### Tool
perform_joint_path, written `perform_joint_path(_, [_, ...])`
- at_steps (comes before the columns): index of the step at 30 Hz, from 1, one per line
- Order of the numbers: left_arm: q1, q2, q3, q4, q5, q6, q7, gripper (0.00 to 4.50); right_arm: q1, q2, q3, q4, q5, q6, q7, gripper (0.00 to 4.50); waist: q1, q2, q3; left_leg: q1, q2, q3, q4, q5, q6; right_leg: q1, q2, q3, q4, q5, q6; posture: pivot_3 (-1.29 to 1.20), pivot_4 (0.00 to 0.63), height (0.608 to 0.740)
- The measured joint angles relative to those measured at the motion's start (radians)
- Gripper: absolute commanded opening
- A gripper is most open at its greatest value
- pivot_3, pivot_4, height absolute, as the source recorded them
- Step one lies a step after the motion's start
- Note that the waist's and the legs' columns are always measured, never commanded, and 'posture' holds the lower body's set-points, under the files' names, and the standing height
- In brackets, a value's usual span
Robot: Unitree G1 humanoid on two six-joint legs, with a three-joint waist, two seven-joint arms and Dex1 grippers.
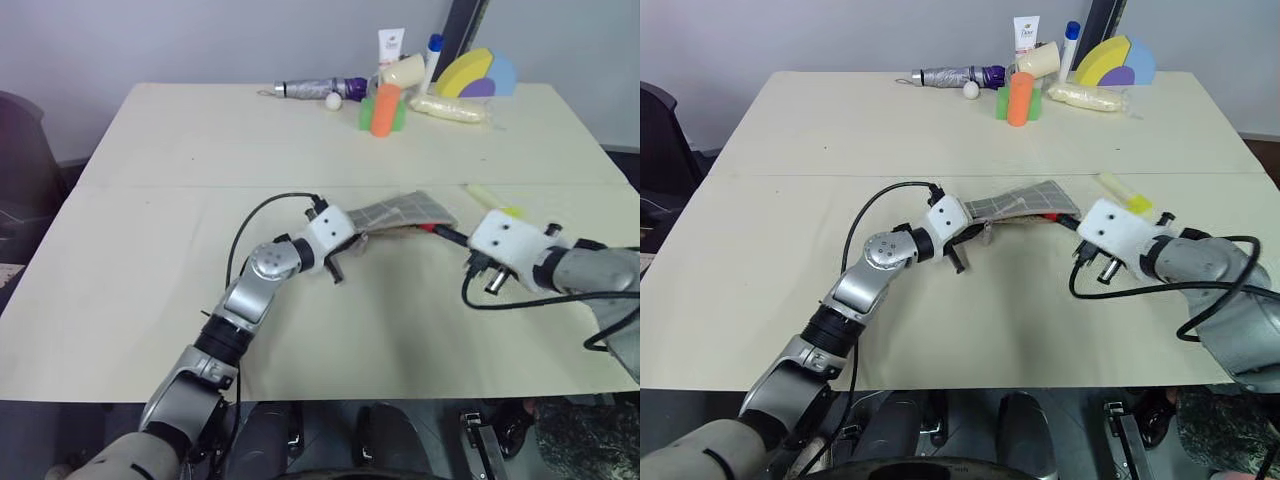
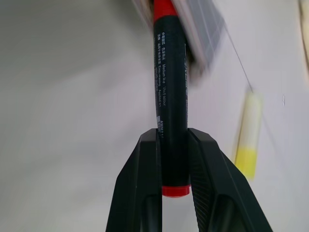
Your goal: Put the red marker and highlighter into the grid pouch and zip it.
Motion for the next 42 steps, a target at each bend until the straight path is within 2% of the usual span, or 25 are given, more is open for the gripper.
perform_joint_path(5, [0.000,0.011,-0.027,-0.007,0.021,-0.039,-0.028,0.00,-0.126,0.035,0.188,0.003,-0.122,-0.073,0.042,0.26,0.001,0.000,0.000,0.000,0.000,0.000,0.000,0.001,-0.002,0.000,0.000,0.000,0.000,0.000,0.000,0.00,0.150,0.740])
perform_joint_path(10, [0.005,0.027,-0.017,-0.018,0.025,-0.040,-0.044,0.00,-0.240,0.134,0.321,0.057,-0.255,-0.077,0.083,0.26,0.001,0.000,0.000,0.000,0.000,0.000,0.000,0.001,-0.002,-0.001,0.001,0.000,0.001,0.000,0.000,0.00,0.150,0.740])
perform_joint_path(15, [0.013,0.019,-0.026,-0.030,0.025,-0.031,-0.060,0.00,-0.257,0.178,0.321,0.044,-0.268,-0.111,0.130,2.69,0.002,0.000,0.000,-0.001,-0.001,0.000,0.001,0.001,-0.002,0.000,0.001,-0.001,0.000,0.000,0.000,0.00,0.150,0.740])
perform_joint_path(16, [0.017,0.016,-0.026,-0.040,0.024,-0.026,-0.059,0.00,-0.255,0.179,0.306,0.041,-0.264,-0.117,0.136,3.16,0.002,0.000,0.000,-0.001,-0.001,0.000,0.001,0.001,-0.002,0.000,0.001,-0.001,0.000,0.000,0.000,0.00,0.150,0.740])
perform_joint_path(23, [0.017,-0.013,0.014,-0.055,0.005,0.072,0.000,0.00,-0.187,0.239,-0.015,0.010,-0.085,-0.043,0.181,3.16,0.001,0.000,0.000,0.001,0.000,-0.001,0.001,0.001,-0.002,0.002,0.001,-0.001,0.000,0.000,0.000,0.00,0.150,0.740])
perform_joint_path(26, [0.008,-0.019,0.042,-0.037,0.007,0.109,0.058,0.00,-0.148,0.281,-0.150,0.062,-0.032,-0.012,0.158,3.16,0.001,0.000,0.000,0.002,0.000,-0.001,0.001,0.001,-0.002,0.003,0.001,-0.001,0.001,0.000,0.000,0.00,0.150,0.740])
perform_joint_path(29, [-0.007,-0.021,0.072,-0.015,0.010,0.130,0.120,0.00,-0.149,0.365,-0.238,0.240,-0.030,-0.007,0.050,3.16,0.000,-0.001,0.000,0.004,0.000,-0.001,0.001,0.001,-0.002,0.005,0.001,-0.001,0.001,0.000,0.000,0.00,0.150,0.740])
perform_joint_path(33, [-0.015,-0.018,0.090,-0.004,0.016,0.145,0.156,0.00,-0.223,0.459,-0.303,0.597,-0.033,-0.039,-0.102,3.16,-0.004,0.000,0.000,0.004,-0.001,0.001,0.001,0.002,-0.003,0.004,0.002,-0.001,0.002,0.000,0.000,0.00,0.150,0.740])
perform_joint_path(36, [-0.016,-0.020,0.089,-0.005,0.017,0.148,0.167,0.00,-0.306,0.498,-0.325,0.827,-0.023,-0.100,-0.167,4.04,-0.003,0.000,0.000,0.003,-0.001,0.001,0.001,0.002,-0.003,0.004,0.002,-0.001,0.002,0.000,0.000,0.00,0.150,0.740])
perform_joint_path(37, [-0.016,-0.020,0.089,-0.005,0.017,0.151,0.168,0.00,-0.338,0.507,-0.329,0.902,-0.021,-0.137,-0.186,4.48,-0.003,0.000,0.000,0.003,0.000,0.002,0.001,0.002,-0.003,0.004,0.002,-0.001,0.002,0.000,0.000,0.00,0.150,0.740])
perform_joint_path(42, [-0.010,-0.013,0.090,-0.021,0.016,0.164,0.170,0.00,-0.459,0.510,-0.336,1.182,-0.023,-0.306,-0.266,4.48,-0.003,0.000,0.000,0.003,0.000,0.003,0.001,0.002,-0.003,0.004,0.002,-0.001,0.002,0.000,0.001,0.00,0.150,0.740])
